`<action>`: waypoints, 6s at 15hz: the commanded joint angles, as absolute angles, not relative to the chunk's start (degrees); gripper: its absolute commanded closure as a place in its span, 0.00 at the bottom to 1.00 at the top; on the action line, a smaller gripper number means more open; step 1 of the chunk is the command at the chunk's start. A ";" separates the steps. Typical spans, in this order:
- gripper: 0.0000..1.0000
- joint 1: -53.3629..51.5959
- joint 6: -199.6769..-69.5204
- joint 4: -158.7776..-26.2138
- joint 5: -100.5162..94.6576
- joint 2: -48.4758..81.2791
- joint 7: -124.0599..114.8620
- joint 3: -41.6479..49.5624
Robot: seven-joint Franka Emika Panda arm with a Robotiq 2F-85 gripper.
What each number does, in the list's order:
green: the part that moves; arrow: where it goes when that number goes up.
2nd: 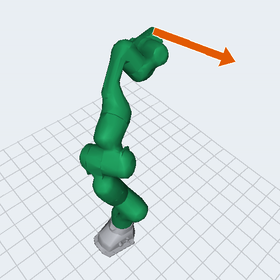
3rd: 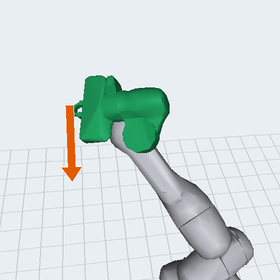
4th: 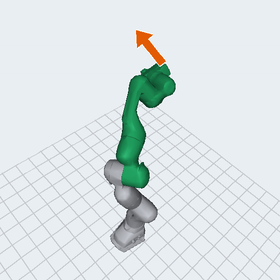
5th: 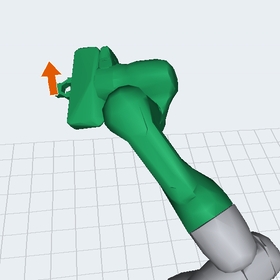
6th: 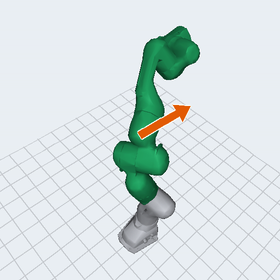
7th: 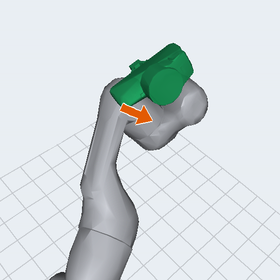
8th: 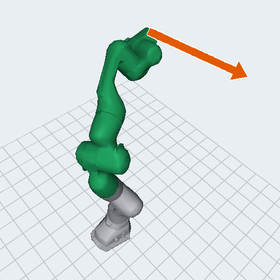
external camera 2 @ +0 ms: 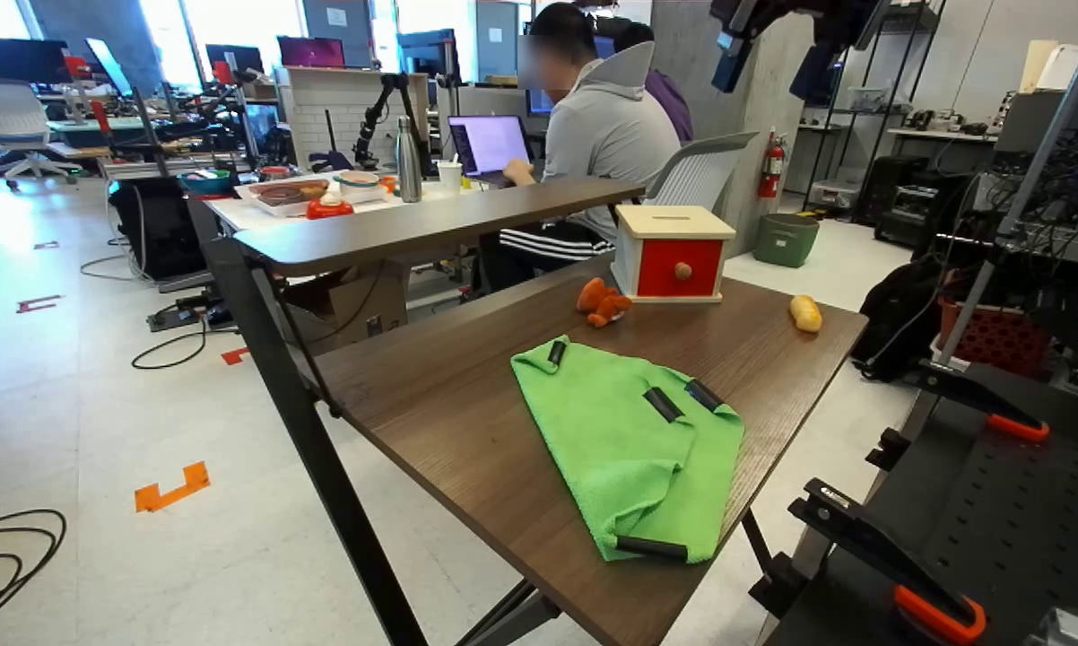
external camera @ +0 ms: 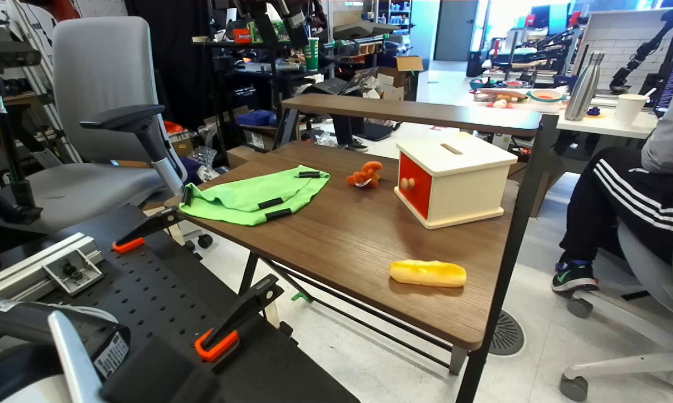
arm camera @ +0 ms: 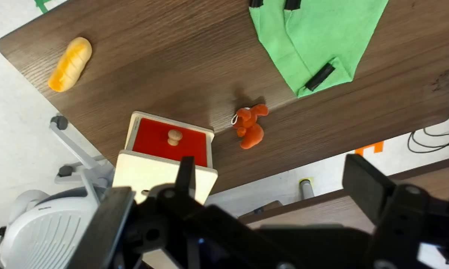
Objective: Pull open the small drawer
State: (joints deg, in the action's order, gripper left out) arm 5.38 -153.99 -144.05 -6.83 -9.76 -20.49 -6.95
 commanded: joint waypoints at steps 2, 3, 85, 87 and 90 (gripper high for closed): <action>0.00 5.60 -154.66 -134.66 -6.92 2.82 -24.66 -3.80; 0.00 5.10 -154.28 -133.06 -6.30 5.01 -25.02 -2.85; 0.01 3.40 -150.97 -121.10 9.13 29.72 -9.75 1.17; 0.00 3.17 -150.32 -121.39 8.63 29.30 -9.61 1.41; 0.00 1.45 -151.40 -123.49 6.44 27.39 -10.76 3.31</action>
State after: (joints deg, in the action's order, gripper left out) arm 1.93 -152.17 -120.55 7.27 31.09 -11.40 2.49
